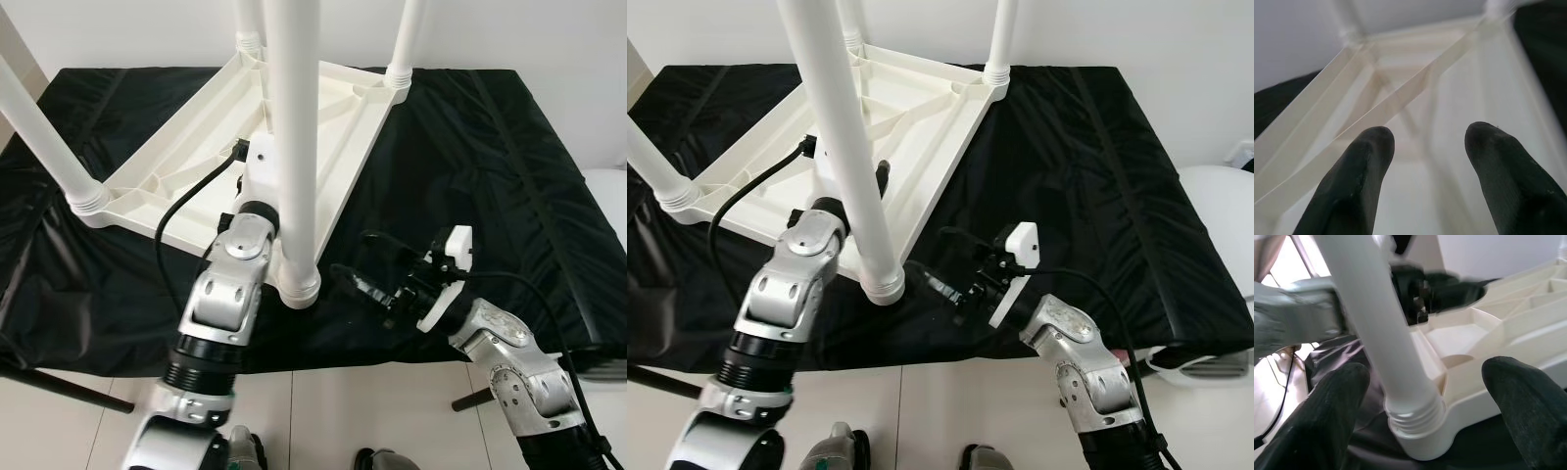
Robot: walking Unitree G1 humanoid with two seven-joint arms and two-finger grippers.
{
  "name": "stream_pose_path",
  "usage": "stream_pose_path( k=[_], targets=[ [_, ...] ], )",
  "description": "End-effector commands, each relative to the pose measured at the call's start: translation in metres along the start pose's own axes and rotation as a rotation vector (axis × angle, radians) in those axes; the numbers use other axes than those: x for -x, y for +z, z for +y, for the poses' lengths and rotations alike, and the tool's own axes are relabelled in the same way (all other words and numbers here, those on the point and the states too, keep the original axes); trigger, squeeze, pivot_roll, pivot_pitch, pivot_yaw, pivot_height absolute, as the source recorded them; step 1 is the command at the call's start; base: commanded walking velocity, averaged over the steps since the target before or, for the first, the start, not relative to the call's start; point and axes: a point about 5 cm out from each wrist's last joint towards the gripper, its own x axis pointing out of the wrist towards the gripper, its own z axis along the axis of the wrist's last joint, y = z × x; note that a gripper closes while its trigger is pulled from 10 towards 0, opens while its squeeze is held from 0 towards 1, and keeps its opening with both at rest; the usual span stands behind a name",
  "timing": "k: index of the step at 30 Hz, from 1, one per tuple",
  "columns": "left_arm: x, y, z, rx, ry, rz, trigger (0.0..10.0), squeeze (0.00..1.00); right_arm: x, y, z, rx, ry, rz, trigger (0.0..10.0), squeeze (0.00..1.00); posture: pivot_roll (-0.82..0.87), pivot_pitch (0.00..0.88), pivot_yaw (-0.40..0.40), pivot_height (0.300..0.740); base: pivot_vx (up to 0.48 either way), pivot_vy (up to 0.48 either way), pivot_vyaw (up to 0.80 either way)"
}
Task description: Building children table
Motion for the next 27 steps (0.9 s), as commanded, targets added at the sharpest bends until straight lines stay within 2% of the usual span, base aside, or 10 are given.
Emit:
stream_pose_path(
  k=[1,2,3,4,5,6,7,10,17,27],
  targets=[
    [0.004,-0.014,0.018,-0.024,0.057,0.057,10.0,0.00,-0.003,0.001,0.004,-0.014,0.040,0.005,10.0,0.00,0.10,0.160,0.005,0.740,0.000,0.000,0.00],
    [0.010,-0.019,0.036,-0.026,0.091,0.067,10.0,0.00,-0.006,0.002,0.004,-0.017,0.054,0.004,10.0,0.00,0.12,0.159,-0.012,0.740,0.000,0.000,0.00],
    [0.010,-0.019,0.036,-0.026,0.091,0.067,10.0,0.00,-0.006,0.002,0.004,-0.017,0.054,0.004,10.0,0.00,0.12,0.159,-0.012,0.740,0.000,0.000,0.00],
    [0.017,-0.021,0.054,-0.035,0.118,0.062,10.0,0.00,-0.008,0.003,0.004,-0.024,0.069,0.002,10.0,0.00,0.12,0.158,-0.024,0.740,0.000,0.000,0.00],
    [0.017,-0.021,0.054,-0.035,0.118,0.062,10.0,0.00,-0.008,0.003,0.004,-0.024,0.069,0.002,10.0,0.00,0.12,0.158,-0.024,0.740,0.000,0.000,0.00],
    [0.023,-0.021,0.067,-0.042,0.135,0.057,10.0,0.00,-0.009,0.004,0.004,-0.033,0.087,0.005,10.0,0.00,0.13,0.157,-0.033,0.740,0.000,0.000,0.00],
    [0.023,-0.021,0.067,-0.042,0.135,0.057,10.0,0.00,-0.009,0.004,0.004,-0.033,0.087,0.005,10.0,0.00,0.13,0.157,-0.033,0.740,0.000,0.000,0.00],
    [0.035,-0.017,0.091,-0.091,0.164,0.035,10.0,0.00,-0.012,0.003,0.004,-0.050,0.142,0.022,10.0,0.00,0.15,0.154,-0.054,0.740,0.000,0.000,0.00],
    [0.040,-0.013,0.101,-0.085,0.178,0.016,10.0,0.00,-0.016,0.004,0.002,-0.046,0.171,0.030,10.0,0.00,0.16,0.152,-0.068,0.740,0.000,0.000,0.00],
    [0.044,0.003,0.093,-0.004,0.103,-0.058,10.0,0.00,-0.047,0.010,0.010,-0.053,0.137,-0.075,10.0,0.00,0.17,0.151,-0.097,0.740,0.000,0.000,0.00]
  ],
)
